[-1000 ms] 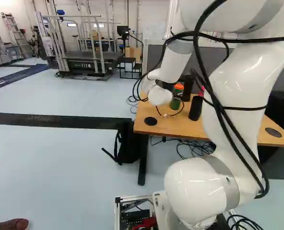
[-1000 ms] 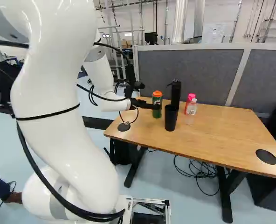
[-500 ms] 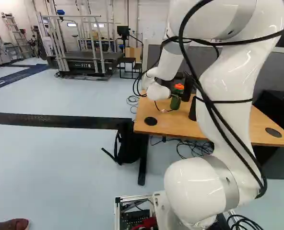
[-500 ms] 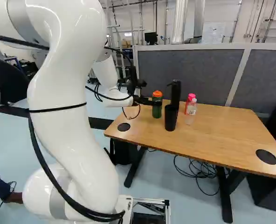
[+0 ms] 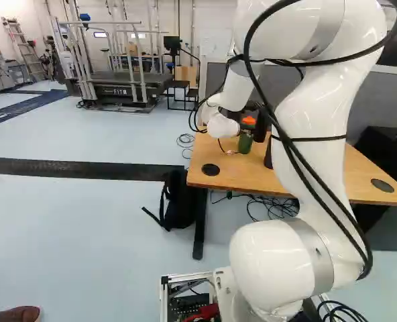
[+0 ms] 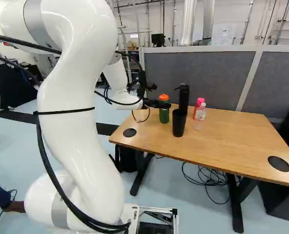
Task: Pick up the green bottle from the table
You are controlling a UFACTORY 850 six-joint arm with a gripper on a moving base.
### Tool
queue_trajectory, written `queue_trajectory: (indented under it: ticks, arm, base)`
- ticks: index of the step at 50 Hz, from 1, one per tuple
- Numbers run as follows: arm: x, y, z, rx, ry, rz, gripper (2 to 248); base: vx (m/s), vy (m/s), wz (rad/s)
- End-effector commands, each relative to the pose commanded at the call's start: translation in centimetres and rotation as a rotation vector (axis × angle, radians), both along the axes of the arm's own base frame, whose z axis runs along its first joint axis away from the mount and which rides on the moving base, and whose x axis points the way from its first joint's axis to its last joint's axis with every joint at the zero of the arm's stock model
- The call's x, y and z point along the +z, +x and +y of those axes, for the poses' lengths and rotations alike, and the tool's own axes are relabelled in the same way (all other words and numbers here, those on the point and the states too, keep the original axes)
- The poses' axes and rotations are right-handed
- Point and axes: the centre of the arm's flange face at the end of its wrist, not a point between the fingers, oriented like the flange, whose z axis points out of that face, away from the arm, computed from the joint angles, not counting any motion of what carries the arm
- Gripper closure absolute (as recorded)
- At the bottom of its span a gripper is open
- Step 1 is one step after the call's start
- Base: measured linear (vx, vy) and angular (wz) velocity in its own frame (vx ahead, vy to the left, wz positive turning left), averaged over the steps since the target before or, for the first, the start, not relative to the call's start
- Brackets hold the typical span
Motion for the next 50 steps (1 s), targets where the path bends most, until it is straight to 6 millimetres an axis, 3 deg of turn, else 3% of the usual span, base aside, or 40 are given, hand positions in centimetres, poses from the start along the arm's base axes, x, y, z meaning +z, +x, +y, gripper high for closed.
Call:
queue_trajectory:
  ticks: [3, 4, 17, 50]
  arm:
    - [0.0, 0.0, 0.0, 0.0, 0.0, 0.0, 92]
    - [0.0, 0.0, 0.0, 0.0, 0.0, 0.0, 126]
    - [0.5, -0.1, 0.0, 0.0, 0.0, -0.009, 128]
    - [4.5, -1.2, 0.2, 0.004, 0.002, -0.08, 128]
  base:
    - [0.0, 0.0, 0.0]
    - [0.0, 0.0, 0.0]
    - [0.0, 0.0, 0.0]
    - [0.0, 0.0, 0.0]
